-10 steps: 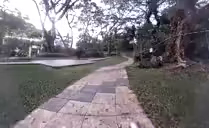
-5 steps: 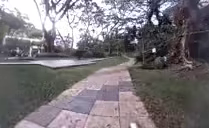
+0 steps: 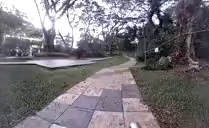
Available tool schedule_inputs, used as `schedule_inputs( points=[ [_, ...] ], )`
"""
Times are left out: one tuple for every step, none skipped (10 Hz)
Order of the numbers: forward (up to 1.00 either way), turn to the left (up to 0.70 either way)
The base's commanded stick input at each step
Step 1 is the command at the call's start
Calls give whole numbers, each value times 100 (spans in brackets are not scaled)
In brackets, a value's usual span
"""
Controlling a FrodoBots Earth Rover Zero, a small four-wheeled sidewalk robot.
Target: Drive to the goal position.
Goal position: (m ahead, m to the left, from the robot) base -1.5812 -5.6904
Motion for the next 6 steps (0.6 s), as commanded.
schedule_inputs(
  points=[
    [70,-10],
    [70,-13],
    [70,-13],
    [70,-13],
    [70,-13],
    [70,-13]
  ],
)
